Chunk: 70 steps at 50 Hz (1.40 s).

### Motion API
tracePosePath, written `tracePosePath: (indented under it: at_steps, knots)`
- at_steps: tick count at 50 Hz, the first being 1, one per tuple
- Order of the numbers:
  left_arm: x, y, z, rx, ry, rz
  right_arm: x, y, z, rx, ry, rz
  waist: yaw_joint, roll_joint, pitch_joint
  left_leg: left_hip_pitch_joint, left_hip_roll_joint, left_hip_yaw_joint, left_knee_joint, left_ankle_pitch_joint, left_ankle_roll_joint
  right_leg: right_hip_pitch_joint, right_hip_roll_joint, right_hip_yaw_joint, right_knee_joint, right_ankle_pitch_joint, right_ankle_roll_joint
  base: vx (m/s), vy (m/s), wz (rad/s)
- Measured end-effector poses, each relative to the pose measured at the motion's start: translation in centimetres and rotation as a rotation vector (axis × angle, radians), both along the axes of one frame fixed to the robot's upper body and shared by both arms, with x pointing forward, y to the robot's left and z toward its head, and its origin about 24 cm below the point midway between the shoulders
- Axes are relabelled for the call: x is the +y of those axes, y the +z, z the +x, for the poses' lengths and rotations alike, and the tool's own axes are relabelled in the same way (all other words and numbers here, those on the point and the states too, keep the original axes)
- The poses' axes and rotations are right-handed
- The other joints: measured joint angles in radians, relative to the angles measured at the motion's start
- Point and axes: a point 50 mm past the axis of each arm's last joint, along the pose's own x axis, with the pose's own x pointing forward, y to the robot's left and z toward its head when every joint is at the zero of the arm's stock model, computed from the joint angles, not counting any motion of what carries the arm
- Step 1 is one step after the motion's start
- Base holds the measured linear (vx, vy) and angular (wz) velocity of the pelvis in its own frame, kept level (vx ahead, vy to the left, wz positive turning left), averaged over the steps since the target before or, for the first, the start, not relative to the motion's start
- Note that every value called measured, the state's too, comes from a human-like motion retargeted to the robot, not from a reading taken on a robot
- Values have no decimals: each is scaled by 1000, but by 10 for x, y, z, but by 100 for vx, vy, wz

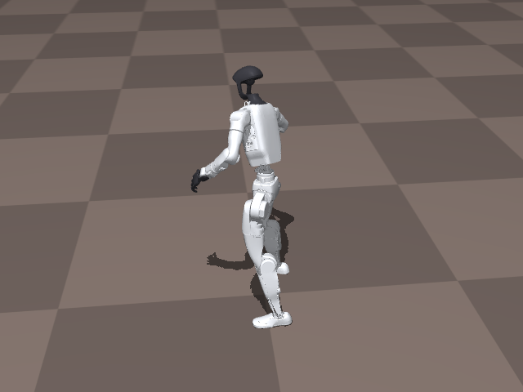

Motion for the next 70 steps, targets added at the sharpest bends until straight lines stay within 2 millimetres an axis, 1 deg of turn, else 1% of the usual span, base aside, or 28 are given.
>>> tracePosePath:
  at_steps: [3, 5, 7, 10, 13, 16, 18, 20, 23, 27, 31, 34, 36, 39, 40, 42, 44, 47, 49, 51, 53, 55, 57, 60, 62, 65, 68, 70]
  knots:
    - [18, -1, 2, -10, 60, 83, 1, -12, -10, 301, 57, -261, 5, -37, 72, -17, -27, -11, -40, 43, -18, -14, -21, 7, -40, 36, 8, -19, 3, 8]
    - [31, -4, 0, -1, 76, 158, 10, -24, -14, 492, 157, -360, 7, -68, 108, -49, -33, -23, -15, 42, -16, -25, -33, 0, -45, 46, 13, -18, 1, 28]
    - [44, -7, -3, 12, 95, 219, 23, -34, -16, 634, 261, -433, 18, -102, 135, -85, -34, -37, 13, 41, -13, -37, -42, -10, -46, 53, 16, -17, -2, 37]
    - [60, -10, -8, 37, 124, 277, 42, -43, -17, 748, 391, -538, 51, -149, 154, -141, -28, -64, 50, 42, -8, -57, -47, -32, -49, 63, 17, -15, -5, 48]
    - [71, -11, -9, 57, 137, 314, 58, -48, -17, 800, 502, -647, 100, -186, 155, -193, -15, -100, 77, 46, -4, -67, -43, -66, -54, 71, 15, -11, -8, 59]
    - [78, -8, -7, 58, 133, 358, 68, -52, -16, 855, 581, -748, 157, -219, 153, -227, -1, -139, 85, 57, -4, -64, -34, -107, -59, 74, 15, -6, -11, 64]
    - [83, -7, -7, 55, 131, 389, 69, -54, -16, 896, 604, -797, 194, -241, 147, -242, 8, -166, 82, 68, -5, -59, -27, -136, -61, 73, 15, -2, -13, 65]
    - [88, -7, -9, 59, 133, 414, 66, -59, -17, 958, 607, -837, 223, -260, 137, -252, 17, -195, 80, 77, -3, -48, -19, -166, -58, 67, 14, 1, -14, 65]
    - [96, -1, -7, 41, 159, 418, 60, -70, -20, 1051, 610, -865, 270, -294, 126, -267, 28, -235, 62, 100, -8, -43, -10, -211, -52, 60, 16, 3, -15, 67]
    - [98, 7, -5, 17, 190, 368, 48, -94, -32, 1252, 610, -885, 323, -334, 115, -299, 43, -302, 62, 120, -9, -37, 2, -279, -26, 38, 14, 3, -15, 78]
    - [95, 21, 1, -29, 201, 303, 38, -122, -48, 1452, 597, -905, 379, -374, 124, -349, 61, -385, 82, 131, -4, -39, 19, -355, 16, 11, 10, 1, -16, 90]
    - [92, 34, 8, -73, 194, 275, 38, -140, -54, 1549, 602, -920, 429, -407, 145, -393, 76, -454, 103, 137, 1, -43, 34, -414, 51, -9, 9, 0, -15, 93]
    - [89, 42, 12, -98, 183, 273, 44, -147, -53, 1571, 630, -937, 469, -430, 161, -422, 83, -497, 116, 140, 6, -48, 44, -450, 73, -18, 10, 1, -12, 87]
    - [87, 46, 15, -122, 181, 289, 60, -150, -41, 1523, 681, -947, 524, -460, 171, -461, 92, -554, 123, 145, 10, -53, 57, -500, 94, -25, 16, 3, -7, 79]
    - [87, 46, 16, -125, 181, 300, 67, -149, -34, 1486, 700, -956, 543, -470, 172, -471, 93, -570, 124, 147, 11, -53, 60, -514, 98, -26, 18, 6, -3, 67]
    - [87, 41, 15, -117, 187, 324, 81, -137, -15, 1368, 727, -973, 578, -483, 173, -480, 92, -592, 121, 148, 10, -47, 63, -537, 99, -25, 23, 8, 1, 56]
    - [89, 35, 13, -96, 196, 346, 98, -119, 6, 1214, 750, -977, 608, -492, 172, -479, 87, -606, 117, 147, 8, -33, 62, -554, 92, -22, 27, 10, 5, 43]
    - [93, 23, 6, -56, 220, 361, 130, -80, 34, 914, 803, -934, 646, -498, 166, -466, 76, -614, 109, 142, 4, -4, 57, -571, 72, -16, 32, 11, 8, 28]
    - [97, 15, 0, -31, 248, 347, 154, -52, 47, 684, 853, -859, 664, -498, 151, -458, 71, -614, 103, 139, 0, 13, 56, -578, 53, -9, 32, 10, 8, 13]
    - [100, 8, -7, -9, 285, 318, 176, -25, 54, 464, 903, -750, 676, -498, 130, -452, 66, -613, 95, 137, -2, 25, 55, -584, 33, -1, 32, 9, 8, 8]
    - [102, 1, -13, 9, 326, 284, 193, -2, 56, 283, 942, -612, 683, -497, 106, -448, 60, -612, 85, 138, -3, 33, 53, -589, 15, 6, 32, 7, 7, 8]
    - [105, -4, -19, 27, 369, 252, 204, 13, 56, 158, 964, -451, 685, -496, 83, -446, 52, -613, 73, 141, -1, 38, 48, -596, 0, 11, 32, 5, 7, 12]
    - [107, -9, -23, 43, 411, 221, 212, 21, 54, 94, 984, -276, 682, -496, 63, -445, 40, -616, 58, 147, 4, 41, 38, -604, -10, 12, 32, 4, 7, 19]
    - [108, -15, -27, 63, 480, 161, 228, 25, 48, 61, 1054, -23, 672, -497, 44, -442, 17, -624, 31, 161, 13, 44, 17, -618, -18, 10, 32, 2, 7, 28]
    - [109, -19, -29, 72, 538, 101, 246, 27, 43, 57, 1140, 123, 662, -496, 41, -436, 0, -632, 9, 173, 19, 49, 0, -629, -19, 5, 32, 1, 7, 35]
    - [108, -26, -32, 86, 641, -13, 284, 30, 33, 49, 1304, 288, 654, -491, 54, -421, -21, -645, -27, 192, 26, 58, -24, -644, -13, -4, 31, -1, 6, 30]
    - [105, -32, -32, 102, 728, -136, 334, 30, 21, 64, 1494, 419, 674, -474, 83, -409, -14, -652, -55, 206, 23, 51, -25, -648, 12, -18, 16, -2, 0, 5]
    - [101, -35, -32, 114, 758, -204, 371, 27, 10, 119, 1624, 505, 699, -456, 108, -404, -6, -658, -68, 213, 20, 49, -19, -650, 22, -23, 5, -7, -3, 7]
